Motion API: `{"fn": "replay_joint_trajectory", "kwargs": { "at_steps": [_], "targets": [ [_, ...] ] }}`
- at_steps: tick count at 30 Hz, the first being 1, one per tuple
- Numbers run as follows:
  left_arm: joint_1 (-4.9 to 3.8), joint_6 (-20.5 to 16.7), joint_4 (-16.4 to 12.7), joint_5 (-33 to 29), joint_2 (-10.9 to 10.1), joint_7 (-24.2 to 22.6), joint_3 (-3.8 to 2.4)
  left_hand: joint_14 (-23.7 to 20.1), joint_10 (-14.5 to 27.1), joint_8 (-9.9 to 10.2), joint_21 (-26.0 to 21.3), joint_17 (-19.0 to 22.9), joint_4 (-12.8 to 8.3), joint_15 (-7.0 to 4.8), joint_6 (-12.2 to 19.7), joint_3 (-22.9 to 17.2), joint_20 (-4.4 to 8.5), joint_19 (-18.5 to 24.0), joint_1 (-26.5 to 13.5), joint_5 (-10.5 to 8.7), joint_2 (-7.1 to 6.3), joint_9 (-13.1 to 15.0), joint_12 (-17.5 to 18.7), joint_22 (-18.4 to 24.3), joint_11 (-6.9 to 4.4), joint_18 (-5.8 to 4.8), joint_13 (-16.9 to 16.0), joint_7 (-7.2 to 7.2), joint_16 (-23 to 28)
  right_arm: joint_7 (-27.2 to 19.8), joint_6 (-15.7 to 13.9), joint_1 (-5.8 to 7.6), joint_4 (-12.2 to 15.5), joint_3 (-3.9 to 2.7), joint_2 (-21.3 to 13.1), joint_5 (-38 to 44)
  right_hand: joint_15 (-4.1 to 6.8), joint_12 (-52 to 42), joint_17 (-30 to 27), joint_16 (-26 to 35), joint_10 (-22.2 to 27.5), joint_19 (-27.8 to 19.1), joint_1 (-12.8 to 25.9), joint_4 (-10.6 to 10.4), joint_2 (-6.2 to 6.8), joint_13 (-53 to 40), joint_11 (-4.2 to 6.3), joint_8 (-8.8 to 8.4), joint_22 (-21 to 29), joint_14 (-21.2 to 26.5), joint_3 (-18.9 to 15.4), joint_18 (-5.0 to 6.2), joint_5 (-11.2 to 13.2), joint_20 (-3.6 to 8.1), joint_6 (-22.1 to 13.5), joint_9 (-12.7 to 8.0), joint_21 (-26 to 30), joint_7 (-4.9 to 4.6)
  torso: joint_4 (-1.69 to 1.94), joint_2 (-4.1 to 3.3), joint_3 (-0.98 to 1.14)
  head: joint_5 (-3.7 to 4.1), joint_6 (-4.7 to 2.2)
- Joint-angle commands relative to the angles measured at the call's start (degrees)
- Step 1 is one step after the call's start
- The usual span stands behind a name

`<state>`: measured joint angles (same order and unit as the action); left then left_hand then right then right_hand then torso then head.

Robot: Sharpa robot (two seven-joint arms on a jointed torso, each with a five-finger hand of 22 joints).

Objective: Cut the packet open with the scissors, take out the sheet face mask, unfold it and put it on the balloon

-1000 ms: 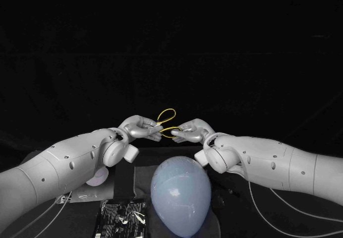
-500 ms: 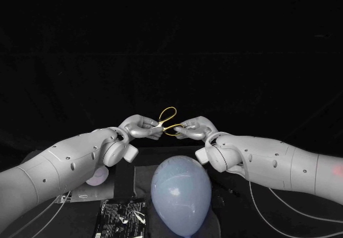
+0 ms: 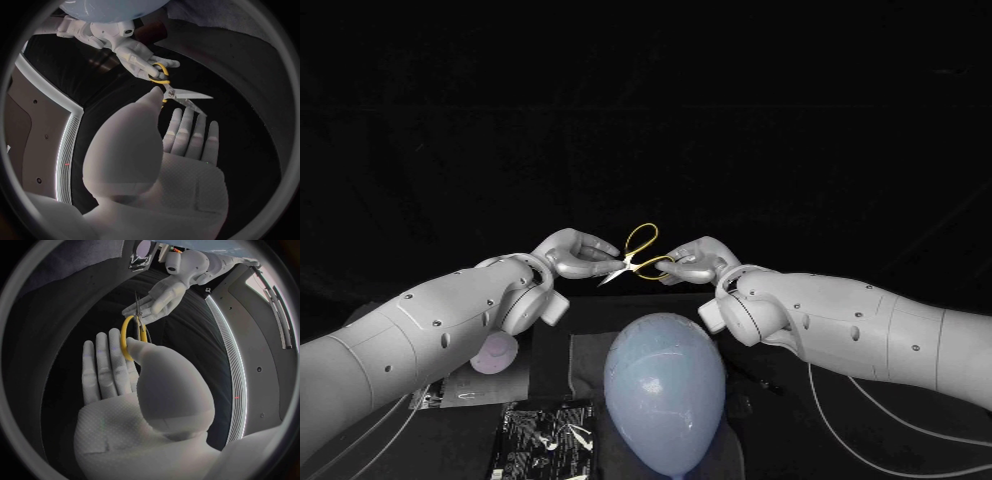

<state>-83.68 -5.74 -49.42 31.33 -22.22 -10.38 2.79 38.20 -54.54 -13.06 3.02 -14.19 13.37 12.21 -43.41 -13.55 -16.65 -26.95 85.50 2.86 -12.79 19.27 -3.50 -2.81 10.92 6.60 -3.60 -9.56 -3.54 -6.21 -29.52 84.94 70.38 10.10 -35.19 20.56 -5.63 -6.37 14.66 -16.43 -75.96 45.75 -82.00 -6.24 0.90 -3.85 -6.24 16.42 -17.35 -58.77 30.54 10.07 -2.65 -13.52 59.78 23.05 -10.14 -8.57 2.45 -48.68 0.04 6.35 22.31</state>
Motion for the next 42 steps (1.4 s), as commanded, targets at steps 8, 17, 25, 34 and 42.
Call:
{"fn": "replay_joint_trajectory", "kwargs": {
  "at_steps": [8,17,25,34,42],
  "targets": [
    [-0.12,-0.37,1.09,-0.45,0.36,-0.38,-0.11,0.31,0.97,1.46,-0.20,0.68,3.19,-0.17,1.14,9.92,-0.08,1.80,-0.51,-0.14,2.88,-1.08,-0.27,0.04,1.31,0.07,-0.10,-1.42,-0.17,6.02,1.97,0.07,0.37,-0.08,0.05,13.97,0.05,0.07,0.30,-0.36,-1.68,0.70,1.48,1.78,0.09,-0.09,1.16,0.49,-0.37,-0.43,1.62,0.48,-0.11,0.13,-0.19,1.46,-0.69,0.26,-0.06,-0.01,0.03,-0.08,0.07],
    [-0.17,1.42,1.87,-2.25,1.24,1.52,-0.14,6.76,-0.75,1.70,0.71,-0.63,2.95,-0.66,0.79,10.81,-0.06,-1.58,1.45,-0.15,8.38,-1.50,-0.59,-0.40,1.49,0.20,-0.15,-2.97,-1.48,5.99,1.69,0.08,1.26,-0.08,0.15,17.59,0.16,0.03,0.48,-0.46,-1.93,0.98,2.06,2.35,0.18,-0.12,1.26,0.73,-0.66,-0.61,1.93,0.49,-0.11,0.24,-0.21,1.78,-1.07,0.35,-0.02,0.03,0.01,-0.14,0.07],
    [-0.18,1.26,2.59,-2.02,2.10,2.39,-0.13,7.29,-0.87,1.94,1.29,-0.39,2.91,-0.93,0.85,10.29,-0.06,-3.93,3.32,-0.14,10.33,-1.88,-0.35,-0.62,1.16,0.63,-0.10,-4.67,-1.50,5.93,2.04,0.08,1.98,-0.08,0.23,18.58,0.19,0.01,0.54,-0.50,-2.02,0.95,2.27,2.52,0.22,-0.13,1.29,0.81,-0.72,-0.70,2.01,0.46,-0.12,0.26,-0.22,1.89,-1.12,0.37,-0.03,0.00,0.02,-0.22,-0.15],
    [-0.20,1.14,2.63,-2.21,2.90,0.40,-0.15,10.22,-5.63,-0.74,2.45,-0.46,3.01,-2.05,-6.34,7.22,0.11,-9.26,7.47,-0.11,12.36,-1.31,-1.39,-1.05,-0.26,2.58,-0.21,0.63,-2.57,6.17,2.53,0.08,1.56,-0.08,0.86,18.76,0.21,0.01,0.57,-0.51,-2.07,0.90,2.35,2.65,0.19,-0.13,1.32,0.85,-0.75,-0.75,2.12,0.46,-0.12,0.28,-0.22,1.96,-1.14,0.40,0.08,0.02,-0.07,-0.23,-0.15],
    [-0.21,1.02,1.70,-0.67,3.16,-1.30,-0.15,21.48,-15.21,-4.22,6.58,-3.01,1.96,-6.70,-13.73,-0.30,0.40,-19.80,12.66,-0.21,13.18,0.06,-2.82,-2.57,-4.75,4.02,-0.31,0.88,-7.91,6.47,2.85,0.13,1.06,-0.08,1.44,18.89,0.23,0.01,0.60,-0.51,-2.10,0.91,2.40,2.79,0.17,-0.13,1.34,0.88,-0.80,-0.77,2.23,0.46,-0.12,0.30,-0.25,2.02,-1.18,0.41,0.09,0.00,-0.09,-0.49,-0.11]
  ]
}}
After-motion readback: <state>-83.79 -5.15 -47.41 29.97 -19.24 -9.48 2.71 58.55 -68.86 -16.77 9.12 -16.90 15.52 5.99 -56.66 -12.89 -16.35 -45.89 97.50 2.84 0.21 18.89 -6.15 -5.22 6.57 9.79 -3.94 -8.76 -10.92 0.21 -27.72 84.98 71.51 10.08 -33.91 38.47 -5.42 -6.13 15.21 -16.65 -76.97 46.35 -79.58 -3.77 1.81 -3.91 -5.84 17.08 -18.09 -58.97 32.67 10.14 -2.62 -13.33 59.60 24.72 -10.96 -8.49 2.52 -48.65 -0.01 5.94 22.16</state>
